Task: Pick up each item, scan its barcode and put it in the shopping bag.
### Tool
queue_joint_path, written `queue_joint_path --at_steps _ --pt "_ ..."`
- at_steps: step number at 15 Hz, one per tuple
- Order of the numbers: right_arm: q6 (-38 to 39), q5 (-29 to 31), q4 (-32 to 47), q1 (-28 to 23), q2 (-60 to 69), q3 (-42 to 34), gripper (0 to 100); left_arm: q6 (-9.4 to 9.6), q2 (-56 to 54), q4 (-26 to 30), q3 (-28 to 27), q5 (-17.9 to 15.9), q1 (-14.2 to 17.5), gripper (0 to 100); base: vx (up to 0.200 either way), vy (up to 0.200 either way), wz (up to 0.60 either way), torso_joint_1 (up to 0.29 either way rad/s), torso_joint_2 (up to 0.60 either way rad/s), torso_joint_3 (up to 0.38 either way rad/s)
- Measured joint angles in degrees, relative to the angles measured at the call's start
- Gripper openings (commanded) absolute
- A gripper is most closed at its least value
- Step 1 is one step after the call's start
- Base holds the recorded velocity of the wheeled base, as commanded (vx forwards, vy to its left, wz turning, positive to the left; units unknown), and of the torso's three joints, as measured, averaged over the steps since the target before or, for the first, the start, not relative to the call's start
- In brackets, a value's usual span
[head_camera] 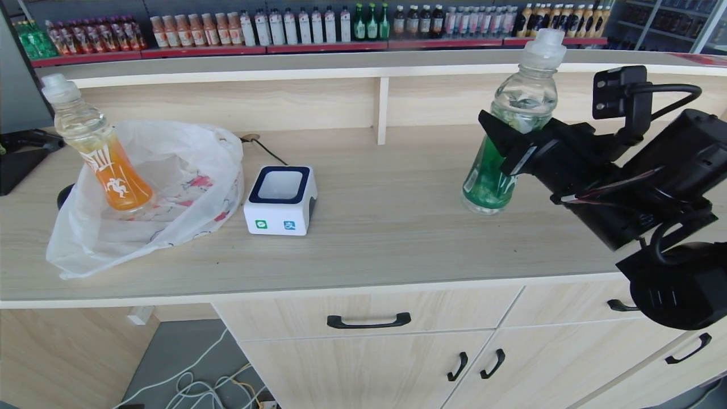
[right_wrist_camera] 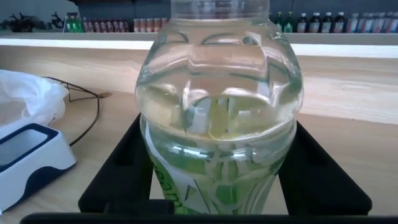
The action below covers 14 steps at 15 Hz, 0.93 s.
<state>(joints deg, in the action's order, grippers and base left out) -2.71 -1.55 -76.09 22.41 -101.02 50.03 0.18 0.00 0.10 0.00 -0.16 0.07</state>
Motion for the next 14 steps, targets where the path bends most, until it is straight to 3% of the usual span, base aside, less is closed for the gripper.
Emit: queue_joint_path --at_steps 8,14 --pt "5.88 -0.11 -1.17 0.22 10.36 -9.61 0 0.0 0.0 -0.02 0.0 -0.02 -0.02 100 0.0 0.0 0.0 0.0 0.0 0.0" --pt "12.2 -0.23 -11.43 0.99 15.52 -22.94 0 0.0 0.0 0.0 0.0 -0.02 0.0 100 0.0 0.0 0.0 0.0 0.0 0.0"
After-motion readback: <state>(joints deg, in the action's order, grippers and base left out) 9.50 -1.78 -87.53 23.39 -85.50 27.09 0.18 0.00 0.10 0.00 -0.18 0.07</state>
